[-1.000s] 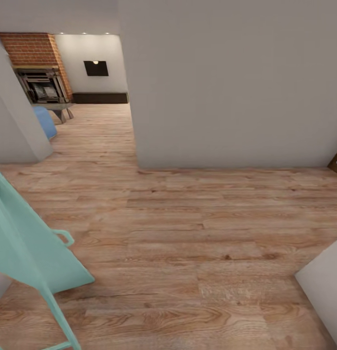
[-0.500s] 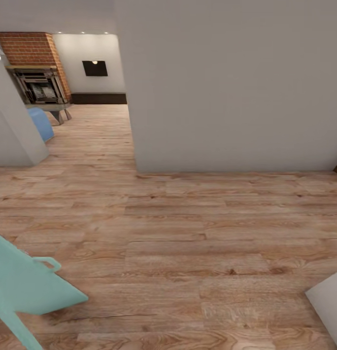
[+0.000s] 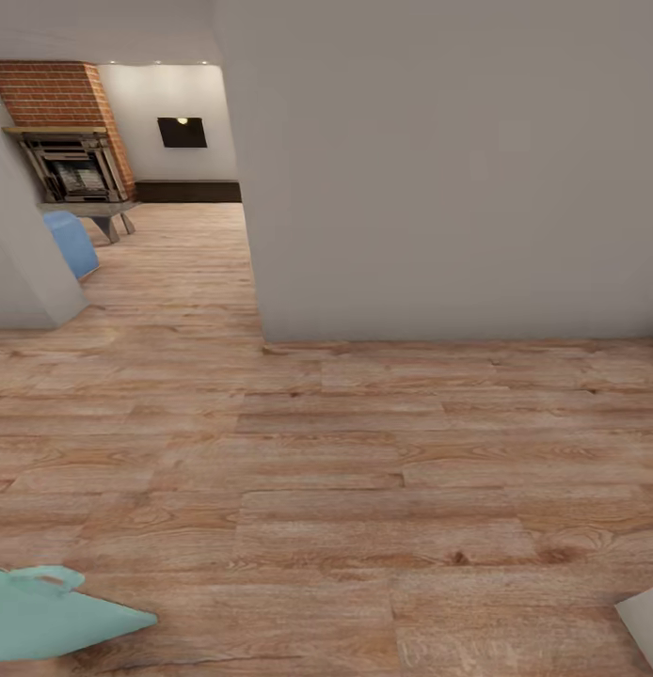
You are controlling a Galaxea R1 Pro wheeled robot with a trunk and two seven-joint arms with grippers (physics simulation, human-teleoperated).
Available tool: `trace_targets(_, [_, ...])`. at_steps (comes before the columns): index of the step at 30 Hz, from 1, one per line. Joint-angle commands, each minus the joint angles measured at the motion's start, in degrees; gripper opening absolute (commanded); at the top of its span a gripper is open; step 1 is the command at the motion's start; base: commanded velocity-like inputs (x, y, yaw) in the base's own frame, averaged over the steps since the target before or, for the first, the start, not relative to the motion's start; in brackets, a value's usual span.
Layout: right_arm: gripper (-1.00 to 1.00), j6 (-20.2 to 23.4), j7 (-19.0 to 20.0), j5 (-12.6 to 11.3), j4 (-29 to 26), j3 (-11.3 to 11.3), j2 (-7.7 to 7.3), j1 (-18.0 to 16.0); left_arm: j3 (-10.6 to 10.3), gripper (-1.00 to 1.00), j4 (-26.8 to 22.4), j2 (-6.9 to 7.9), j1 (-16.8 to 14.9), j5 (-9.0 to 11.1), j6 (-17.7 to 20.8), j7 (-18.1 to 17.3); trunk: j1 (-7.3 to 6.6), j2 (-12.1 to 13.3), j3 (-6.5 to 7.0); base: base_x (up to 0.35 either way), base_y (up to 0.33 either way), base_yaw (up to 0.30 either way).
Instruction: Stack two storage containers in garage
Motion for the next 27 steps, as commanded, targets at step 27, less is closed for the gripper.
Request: trace_targets(27, [1.00, -0.32, -0.14, -0.52, 0.13, 0.50, 0.05, -0.05, 0.00, 1.00, -0.03, -0.01, -0.03, 0.55, 0.14, 0.15, 0.03, -0.02, -0.04, 0.322, 0.000, 0.032])
